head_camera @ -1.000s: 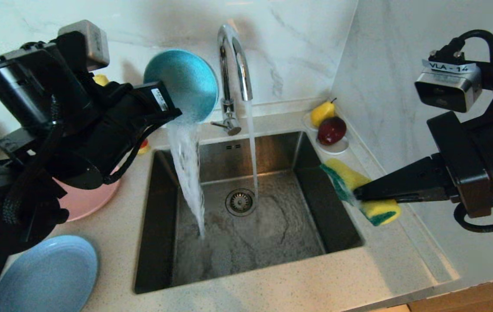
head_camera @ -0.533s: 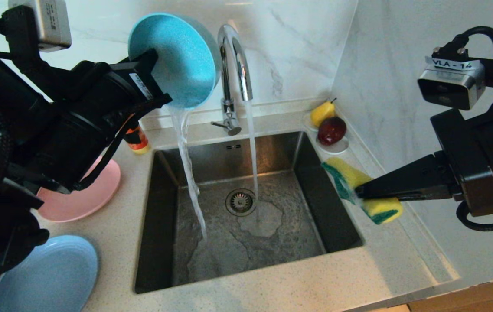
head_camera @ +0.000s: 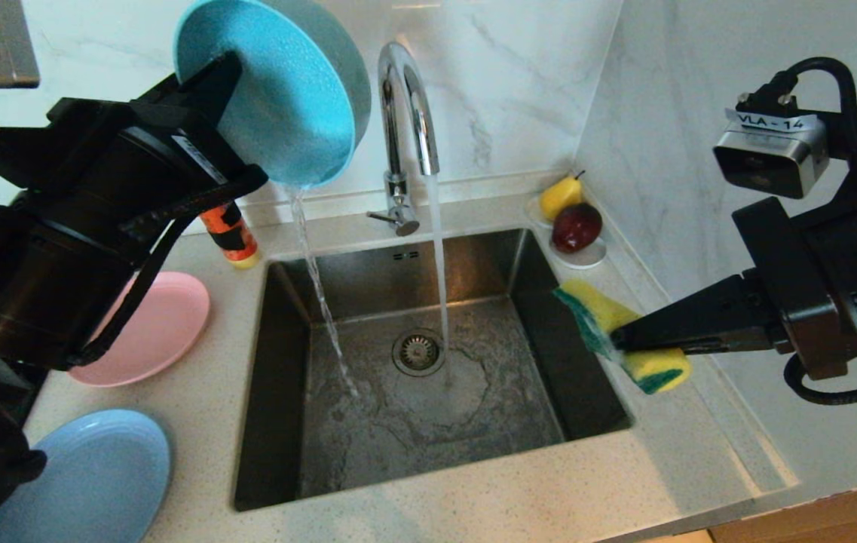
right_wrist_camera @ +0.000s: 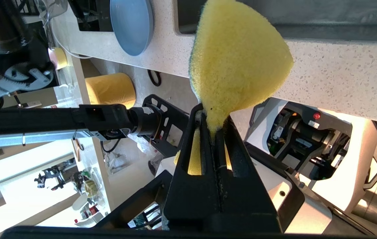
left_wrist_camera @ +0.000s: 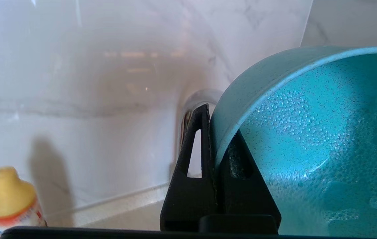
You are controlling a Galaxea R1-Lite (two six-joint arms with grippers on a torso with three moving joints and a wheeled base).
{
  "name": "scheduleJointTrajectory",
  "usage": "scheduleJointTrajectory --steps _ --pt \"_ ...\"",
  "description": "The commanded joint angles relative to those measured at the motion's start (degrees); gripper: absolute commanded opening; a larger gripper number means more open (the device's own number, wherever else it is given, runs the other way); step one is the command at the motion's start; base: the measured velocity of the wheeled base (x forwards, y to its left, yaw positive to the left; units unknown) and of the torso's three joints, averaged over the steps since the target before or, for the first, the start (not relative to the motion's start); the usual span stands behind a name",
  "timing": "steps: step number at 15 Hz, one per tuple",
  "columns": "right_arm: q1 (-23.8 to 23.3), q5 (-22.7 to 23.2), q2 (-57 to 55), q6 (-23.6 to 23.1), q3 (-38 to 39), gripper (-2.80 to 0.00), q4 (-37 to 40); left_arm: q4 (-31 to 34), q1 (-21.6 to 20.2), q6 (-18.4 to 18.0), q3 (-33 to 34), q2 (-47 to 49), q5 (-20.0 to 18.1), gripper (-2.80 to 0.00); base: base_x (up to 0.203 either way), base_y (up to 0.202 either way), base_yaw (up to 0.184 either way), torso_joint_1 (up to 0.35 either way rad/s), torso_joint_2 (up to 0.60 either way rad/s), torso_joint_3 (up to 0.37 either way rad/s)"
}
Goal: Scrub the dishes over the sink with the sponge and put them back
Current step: Rinse the bowl, then place the bowl on the table
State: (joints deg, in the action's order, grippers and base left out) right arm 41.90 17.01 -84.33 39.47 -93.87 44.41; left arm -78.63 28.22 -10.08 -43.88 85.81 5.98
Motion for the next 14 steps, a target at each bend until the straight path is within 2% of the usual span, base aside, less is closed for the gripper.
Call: scheduleJointTrajectory --steps 1,3,4,6,8,10,12,14 --pt "0.0 0.1 0.1 0.2 0.2 -2.8 0.2 -0.1 0.0 -0.7 0.3 -1.5 -0.5 -2.8 0.0 0.0 0.0 0.0 0.0 0.0" --pt "0.0 0.0 0.8 0.2 0.3 -2.8 0.4 1.7 -0.1 -1.4 0.0 -1.2 0.1 -2.8 0.0 0.0 0.0 0.0 0.0 0.0" --pt "0.0 0.0 1.1 0.2 0.3 -2.8 0.4 5.5 -0.1 -1.6 -0.4 -1.4 1.0 -2.8 0.0 0.0 0.0 0.0 0.0 0.0" --pt "0.0 0.0 1.6 0.1 0.3 -2.8 0.4 18.8 -0.3 -1.1 -3.3 -2.4 7.1 -2.8 0.0 0.0 0.0 0.0 0.0 0.0" --pt "0.0 0.0 1.9 0.1 0.4 -2.8 0.4 33.8 -0.6 1.6 -7.3 -4.3 11.2 -2.8 0.0 0.0 0.0 0.0 0.0 0.0" --pt "-0.1 -0.1 2.5 -0.1 1.0 -2.8 0.4 53.0 -2.1 4.6 -11.9 -7.0 12.1 -2.8 0.0 0.0 0.0 0.0 0.0 0.0" --pt "-0.1 -0.1 3.0 -0.1 1.7 -2.8 0.4 75.6 -4.1 11.9 -21.4 -8.6 12.3 -2.8 0.0 0.0 0.0 0.0 0.0 0.0" --pt "0.0 -0.1 3.3 -0.4 2.7 -2.8 0.3 94.8 -9.3 20.4 -31.0 -9.0 10.9 -2.8 0.0 0.0 0.0 0.0 0.0 0.0"
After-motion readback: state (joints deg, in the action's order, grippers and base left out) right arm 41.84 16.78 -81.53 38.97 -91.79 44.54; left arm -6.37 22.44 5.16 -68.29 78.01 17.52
